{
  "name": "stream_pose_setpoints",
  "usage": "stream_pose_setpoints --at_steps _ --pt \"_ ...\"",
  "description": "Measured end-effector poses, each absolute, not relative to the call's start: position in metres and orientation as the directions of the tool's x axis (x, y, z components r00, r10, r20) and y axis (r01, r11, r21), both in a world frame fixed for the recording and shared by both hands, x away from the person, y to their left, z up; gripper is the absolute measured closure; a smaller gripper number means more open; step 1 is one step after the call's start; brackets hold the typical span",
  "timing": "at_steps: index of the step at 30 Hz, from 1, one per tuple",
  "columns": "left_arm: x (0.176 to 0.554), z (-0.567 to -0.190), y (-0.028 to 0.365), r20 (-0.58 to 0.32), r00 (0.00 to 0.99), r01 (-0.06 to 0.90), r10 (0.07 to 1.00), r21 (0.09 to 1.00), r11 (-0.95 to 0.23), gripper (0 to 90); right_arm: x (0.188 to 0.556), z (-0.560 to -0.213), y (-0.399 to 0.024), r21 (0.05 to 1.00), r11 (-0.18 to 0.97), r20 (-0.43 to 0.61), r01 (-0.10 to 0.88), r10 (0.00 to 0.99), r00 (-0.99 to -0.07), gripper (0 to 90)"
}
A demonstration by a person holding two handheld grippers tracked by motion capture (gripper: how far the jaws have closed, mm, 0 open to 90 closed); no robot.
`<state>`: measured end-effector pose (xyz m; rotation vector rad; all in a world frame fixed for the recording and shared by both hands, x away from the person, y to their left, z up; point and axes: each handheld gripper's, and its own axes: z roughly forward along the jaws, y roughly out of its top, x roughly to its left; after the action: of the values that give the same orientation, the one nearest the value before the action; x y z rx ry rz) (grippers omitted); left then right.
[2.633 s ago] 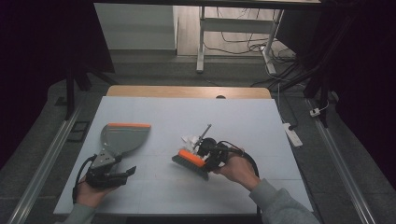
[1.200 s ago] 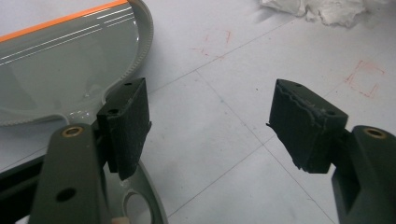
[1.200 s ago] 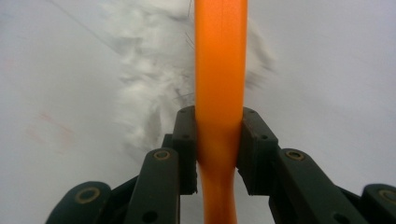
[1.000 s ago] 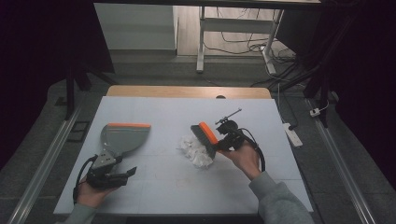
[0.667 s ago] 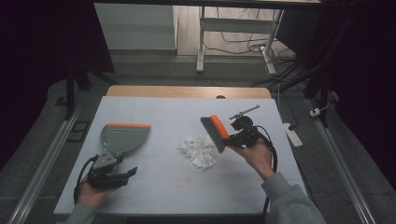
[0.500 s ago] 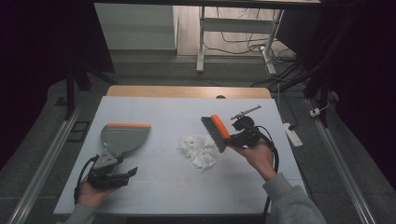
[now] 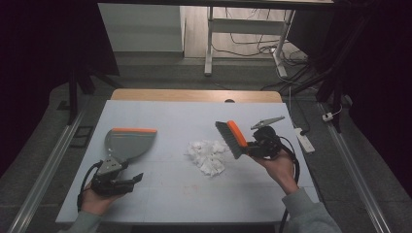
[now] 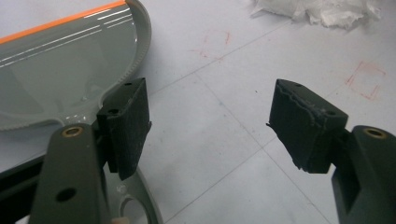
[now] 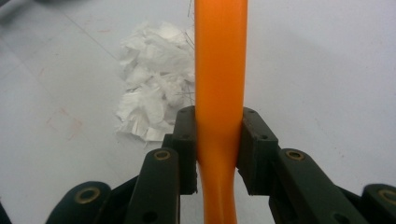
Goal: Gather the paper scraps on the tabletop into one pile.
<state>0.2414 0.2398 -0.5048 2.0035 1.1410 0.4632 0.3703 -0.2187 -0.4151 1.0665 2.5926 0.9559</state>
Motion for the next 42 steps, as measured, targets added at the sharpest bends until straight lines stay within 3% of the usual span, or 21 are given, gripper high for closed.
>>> stream_pose_setpoints --at_steps 16,30,42 --pt "0.244 -0.502 0.236 -0.052 0.531 0.561 0.846 0.77 -0.304 29.7 0.333 -0.428 -0.255 0.69 0.529 -0.012 0.494 0.69 -0.723 70.8" --pt "0.245 -0.502 0.229 -0.048 0.534 0.561 0.844 0.767 -0.311 29.6 0.31 -0.463 -0.305 0.721 0.472 0.003 0.507 0.73 -0.684 70.9" --pt "0.245 -0.503 0.226 -0.042 0.554 0.552 0.831 0.766 -0.33 29.6 0.299 -0.462 -0.314 0.767 0.452 -0.017 0.454 0.723 -0.691 70.8"
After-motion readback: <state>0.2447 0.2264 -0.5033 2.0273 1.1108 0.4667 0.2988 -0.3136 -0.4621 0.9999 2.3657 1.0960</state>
